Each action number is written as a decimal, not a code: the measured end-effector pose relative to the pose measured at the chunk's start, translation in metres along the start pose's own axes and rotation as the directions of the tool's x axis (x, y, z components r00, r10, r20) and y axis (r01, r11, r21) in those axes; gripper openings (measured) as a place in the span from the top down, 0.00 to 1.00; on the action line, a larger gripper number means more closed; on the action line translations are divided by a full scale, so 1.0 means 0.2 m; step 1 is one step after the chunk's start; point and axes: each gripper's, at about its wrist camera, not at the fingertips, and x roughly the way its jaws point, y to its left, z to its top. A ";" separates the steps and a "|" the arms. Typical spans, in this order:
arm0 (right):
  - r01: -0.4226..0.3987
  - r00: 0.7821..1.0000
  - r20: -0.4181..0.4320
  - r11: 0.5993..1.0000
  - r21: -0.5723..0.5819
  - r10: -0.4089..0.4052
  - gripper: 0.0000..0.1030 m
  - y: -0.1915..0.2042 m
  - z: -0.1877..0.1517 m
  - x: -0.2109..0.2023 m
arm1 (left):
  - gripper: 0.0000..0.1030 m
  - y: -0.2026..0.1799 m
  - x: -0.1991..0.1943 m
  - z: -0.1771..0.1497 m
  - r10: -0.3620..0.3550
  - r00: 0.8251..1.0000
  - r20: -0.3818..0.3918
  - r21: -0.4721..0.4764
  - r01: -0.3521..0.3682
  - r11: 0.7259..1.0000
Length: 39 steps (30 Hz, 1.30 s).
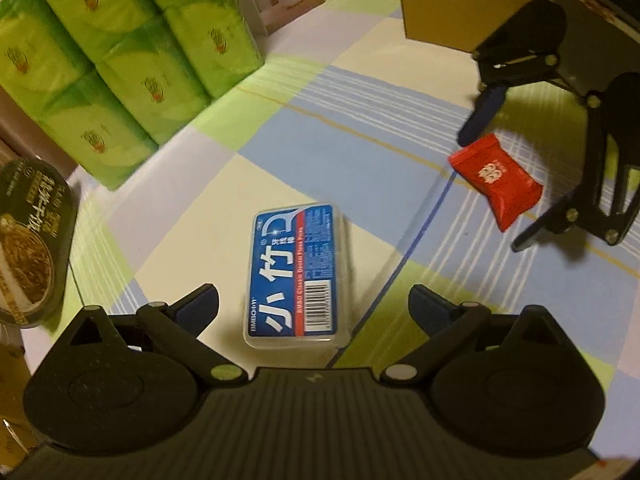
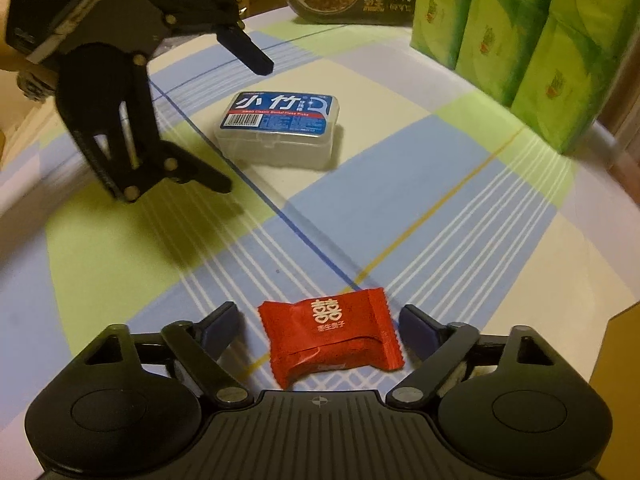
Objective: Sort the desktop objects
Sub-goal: 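Close the right tool on the red candy packet while the left tool grasps the toothpick box, then lift the red packet with the right tool while the left tool lifts the toothpick box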
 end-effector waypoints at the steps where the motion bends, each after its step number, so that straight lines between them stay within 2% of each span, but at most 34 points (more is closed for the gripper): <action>1: 0.000 1.000 -0.006 1.000 -0.001 0.000 0.22 0.00 0.00 0.00 | 0.04 0.01 0.01 0.00 -0.008 1.000 -0.005 -0.004 0.008 1.000; 5: 0.001 1.000 -0.023 1.000 0.012 -0.001 0.27 0.00 0.00 0.00 | 0.10 0.05 0.06 0.02 -0.056 0.998 -0.024 -0.039 0.055 0.998; 10: 0.001 1.000 -0.031 1.000 0.010 -0.001 0.44 0.01 0.00 -0.02 | 0.22 0.05 0.10 0.04 -0.100 0.993 -0.059 -0.029 0.099 0.995; 13: -0.001 0.999 -0.034 1.000 0.004 0.001 0.51 0.01 0.01 -0.02 | 0.28 0.04 0.11 0.05 -0.110 0.991 -0.082 -0.009 0.110 0.994; 16: 0.002 0.999 -0.045 1.000 -0.002 -0.002 0.54 0.03 0.01 -0.03 | 0.47 0.06 0.10 0.05 -0.125 0.989 -0.081 -0.045 0.121 0.992; 24: -0.010 0.998 -0.068 1.000 -0.022 0.009 0.56 0.10 -0.01 -0.04 | 0.49 -0.03 0.03 0.00 -0.107 0.992 -0.071 -0.062 0.103 0.993; 31: -0.029 0.996 -0.091 0.999 -0.019 0.027 0.56 0.23 -0.12 -0.11 | 0.49 -0.32 -0.11 -0.10 -0.125 0.991 -0.038 -0.026 0.124 0.992; 35: -0.028 0.995 -0.094 1.000 0.015 0.029 0.56 0.32 -0.23 -0.18 | 0.49 -0.49 -0.19 -0.16 -0.127 0.992 -0.012 -0.076 0.125 0.989; 39: -0.013 0.997 -0.076 0.996 0.094 0.020 0.56 0.41 -0.36 -0.25 | 0.49 -0.62 -0.26 -0.19 -0.130 0.992 0.002 -0.180 0.128 0.975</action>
